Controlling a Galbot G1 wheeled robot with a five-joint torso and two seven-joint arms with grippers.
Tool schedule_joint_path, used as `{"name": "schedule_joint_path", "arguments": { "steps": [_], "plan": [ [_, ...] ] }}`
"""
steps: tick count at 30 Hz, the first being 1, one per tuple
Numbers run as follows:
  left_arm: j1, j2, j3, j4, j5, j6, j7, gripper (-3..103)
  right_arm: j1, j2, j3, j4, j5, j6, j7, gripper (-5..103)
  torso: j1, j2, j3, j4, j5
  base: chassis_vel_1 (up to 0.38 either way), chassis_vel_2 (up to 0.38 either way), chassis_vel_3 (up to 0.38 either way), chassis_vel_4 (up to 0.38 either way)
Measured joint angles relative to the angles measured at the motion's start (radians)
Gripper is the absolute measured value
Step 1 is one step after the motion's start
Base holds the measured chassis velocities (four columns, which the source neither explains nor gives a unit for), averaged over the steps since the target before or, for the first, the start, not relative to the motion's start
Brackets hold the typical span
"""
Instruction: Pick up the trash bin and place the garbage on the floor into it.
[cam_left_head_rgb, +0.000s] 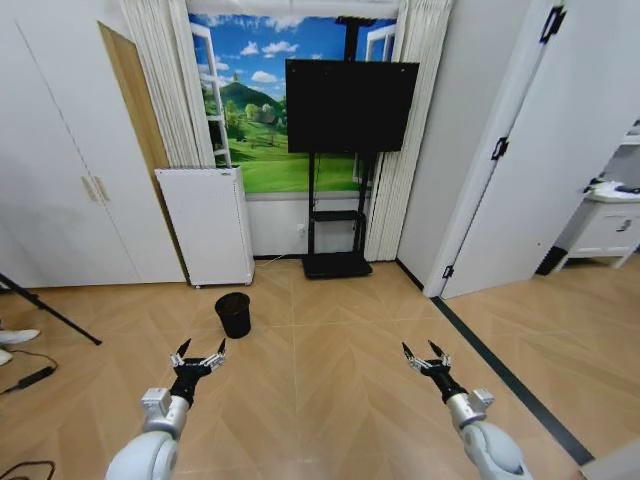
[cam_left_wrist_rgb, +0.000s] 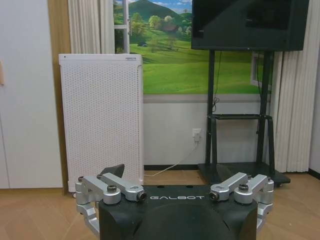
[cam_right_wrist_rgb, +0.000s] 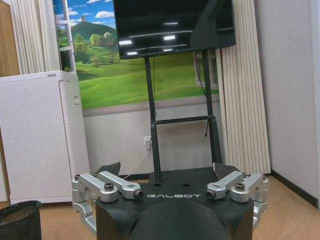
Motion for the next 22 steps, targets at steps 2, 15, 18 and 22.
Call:
{"name": "schedule_joint_path", "arguments": {
  "steps": [2, 15, 18, 22],
  "plan": [
    [-0.001, 0.0, 0.005, 0.003, 0.002, -0.006, -0.013, 100, 0.002, 0.0, -0.001, -0.002, 0.0, 0.001, 0.001, 100, 0.0, 0.0, 0.0, 0.0002, 0.0005, -0.015, 0.028, 0.02, -0.023],
    [-0.002, -0.013, 0.022, 0.01, 0.036, -0.005, -0.029, 100, 0.015, -0.014, -0.012, -0.023, 0.008, 0.004, 0.002, 100, -0.001, 0.0, -0.001, -0.0002, 0.0004, 0.0, 0.0, 0.0, 0.0],
    [-0.005, -0.014, 0.023, 0.013, 0.04, -0.006, -0.029, 100, 0.018, -0.018, -0.013, -0.029, 0.01, 0.006, 0.002, 100, -0.001, 0.0, -0.001, -0.0002, 0.0004, 0.0, 0.0, 0.0, 0.0],
    [-0.008, -0.015, 0.025, 0.015, 0.042, -0.008, -0.034, 100, 0.02, -0.02, -0.015, -0.033, 0.013, 0.008, 0.002, 100, -0.001, 0.0, -0.001, -0.0004, 0.0005, 0.0, 0.0, 0.0, 0.0]
  ]
}}
